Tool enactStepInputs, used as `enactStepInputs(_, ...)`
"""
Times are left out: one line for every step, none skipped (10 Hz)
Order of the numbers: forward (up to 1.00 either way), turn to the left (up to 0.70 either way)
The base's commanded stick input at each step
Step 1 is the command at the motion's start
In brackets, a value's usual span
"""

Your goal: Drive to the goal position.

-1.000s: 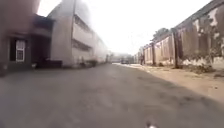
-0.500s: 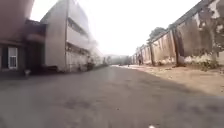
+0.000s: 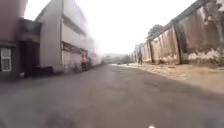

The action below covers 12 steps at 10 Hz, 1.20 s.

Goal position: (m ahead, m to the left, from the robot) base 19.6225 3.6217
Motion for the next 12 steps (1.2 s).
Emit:
enactStepInputs(1.00,0.00)
enactStepInputs(1.00,0.00)
enactStepInputs(1.00,0.00)
enactStepInputs(1.00,0.00)
enactStepInputs(1.00,0.00)
enactStepInputs(1.00,0.00)
enactStepInputs(1.00,0.00)
enactStepInputs(1.00,0.00)
enactStepInputs(1.00,0.00)
enactStepInputs(1.00,0.00)
enactStepInputs(1.00,0.00)
enactStepInputs(1.00,0.00)
